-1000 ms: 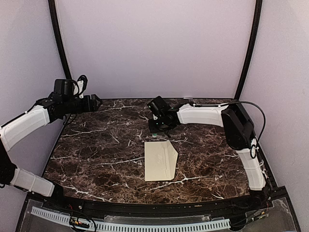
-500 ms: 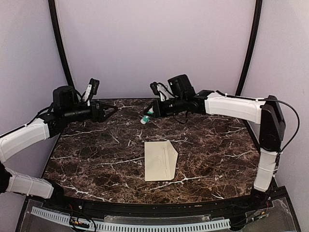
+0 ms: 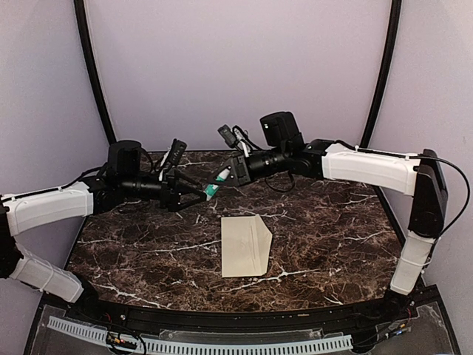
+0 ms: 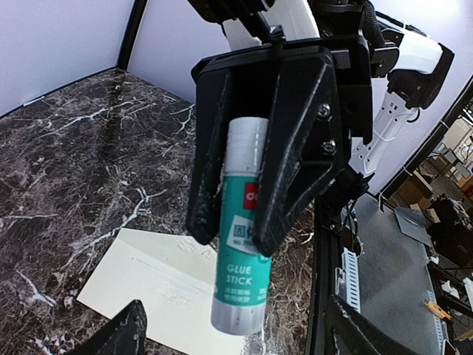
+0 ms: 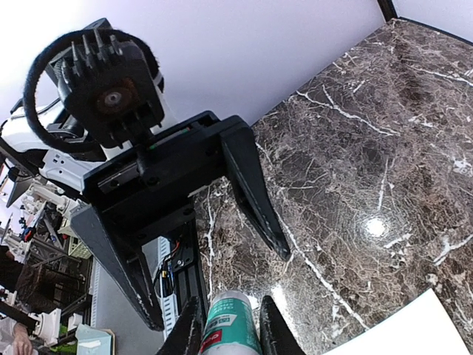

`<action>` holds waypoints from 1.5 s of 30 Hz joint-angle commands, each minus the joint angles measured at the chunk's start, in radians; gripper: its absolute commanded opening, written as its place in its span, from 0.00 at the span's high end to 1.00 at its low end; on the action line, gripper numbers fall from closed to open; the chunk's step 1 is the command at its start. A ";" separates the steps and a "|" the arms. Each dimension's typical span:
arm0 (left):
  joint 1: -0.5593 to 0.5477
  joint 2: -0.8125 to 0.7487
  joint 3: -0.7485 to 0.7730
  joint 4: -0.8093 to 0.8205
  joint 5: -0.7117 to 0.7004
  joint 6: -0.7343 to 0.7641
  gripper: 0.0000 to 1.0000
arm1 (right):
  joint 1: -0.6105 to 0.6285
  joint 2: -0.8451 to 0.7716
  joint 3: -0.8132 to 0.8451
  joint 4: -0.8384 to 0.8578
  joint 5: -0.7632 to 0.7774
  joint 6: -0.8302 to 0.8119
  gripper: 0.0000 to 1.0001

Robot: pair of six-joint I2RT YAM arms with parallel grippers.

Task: Place the letter into the envelope and seal it
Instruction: Open the solid glue cap from the solid glue.

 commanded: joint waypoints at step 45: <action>-0.058 0.029 0.047 -0.029 -0.045 0.008 1.00 | -0.040 -0.061 -0.128 0.322 0.007 0.204 0.34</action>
